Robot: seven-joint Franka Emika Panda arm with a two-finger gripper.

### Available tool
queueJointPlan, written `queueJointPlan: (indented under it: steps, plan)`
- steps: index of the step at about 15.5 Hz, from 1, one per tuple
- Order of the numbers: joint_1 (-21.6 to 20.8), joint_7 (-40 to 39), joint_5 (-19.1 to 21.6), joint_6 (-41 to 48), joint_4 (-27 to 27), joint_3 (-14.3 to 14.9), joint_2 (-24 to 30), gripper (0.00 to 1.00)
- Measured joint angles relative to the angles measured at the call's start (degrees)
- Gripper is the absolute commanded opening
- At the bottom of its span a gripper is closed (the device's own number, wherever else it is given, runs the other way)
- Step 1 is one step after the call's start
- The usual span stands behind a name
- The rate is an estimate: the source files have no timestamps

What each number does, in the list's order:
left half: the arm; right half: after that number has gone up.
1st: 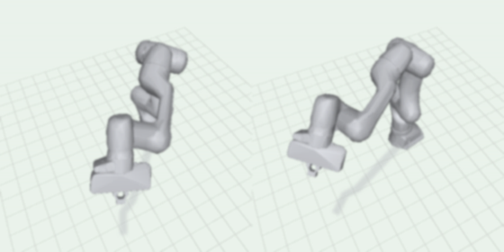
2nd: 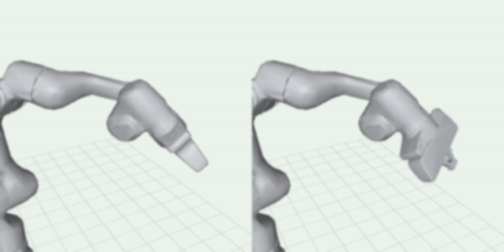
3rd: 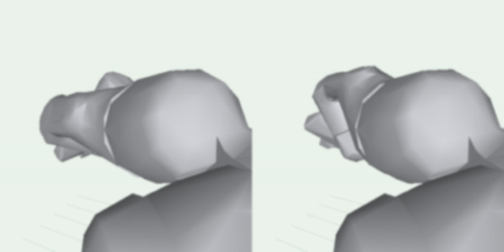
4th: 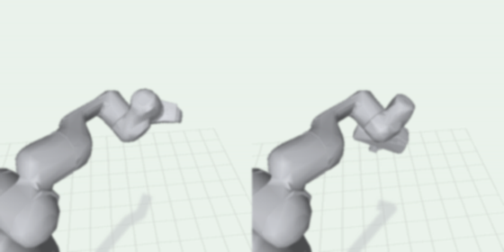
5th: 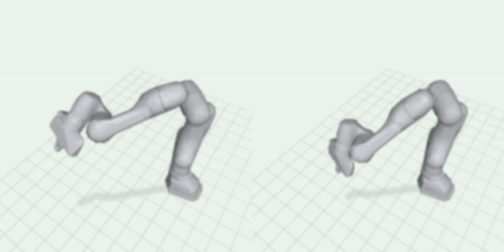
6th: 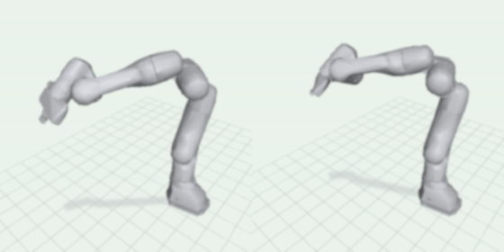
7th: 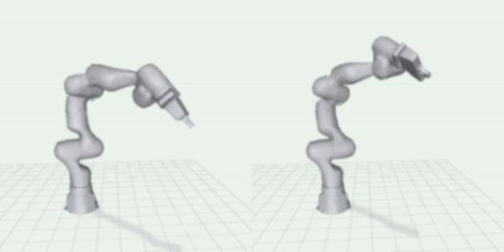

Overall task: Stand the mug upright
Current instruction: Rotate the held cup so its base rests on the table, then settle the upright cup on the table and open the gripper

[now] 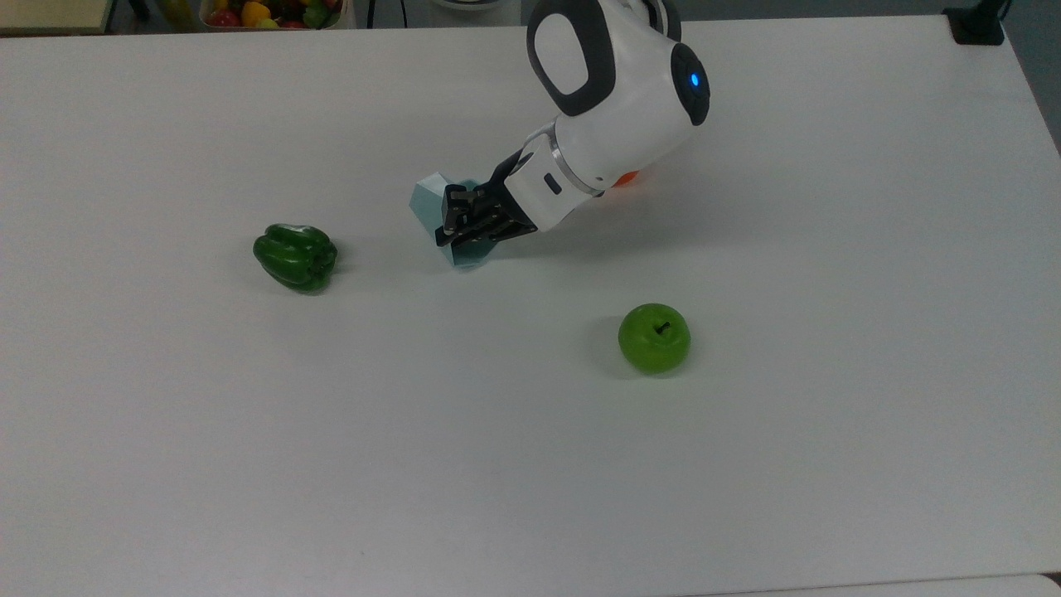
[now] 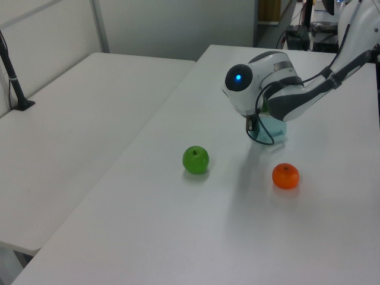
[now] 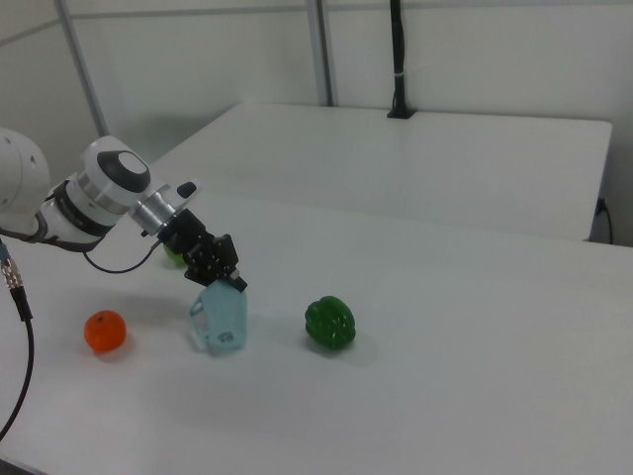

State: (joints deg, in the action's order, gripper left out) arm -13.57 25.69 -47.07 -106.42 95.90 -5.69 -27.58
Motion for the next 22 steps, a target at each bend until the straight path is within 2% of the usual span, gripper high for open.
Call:
queueJointPlan:
  steps: [8, 14, 19, 22]
  plan:
    - [0.29, 1.08, 2.48, -1.90, -2.74, 0.05, 1.40, 0.00]
    - [2.45, 10.92, 2.71, -16.63, -0.82, 0.98, 5.75, 0.00]
    - [3.19, 17.72, 2.71, -32.50, 5.27, 3.30, 7.58, 0.00]
    - [4.44, 22.07, 2.45, -39.76, 9.64, 3.65, 10.13, 0.00]
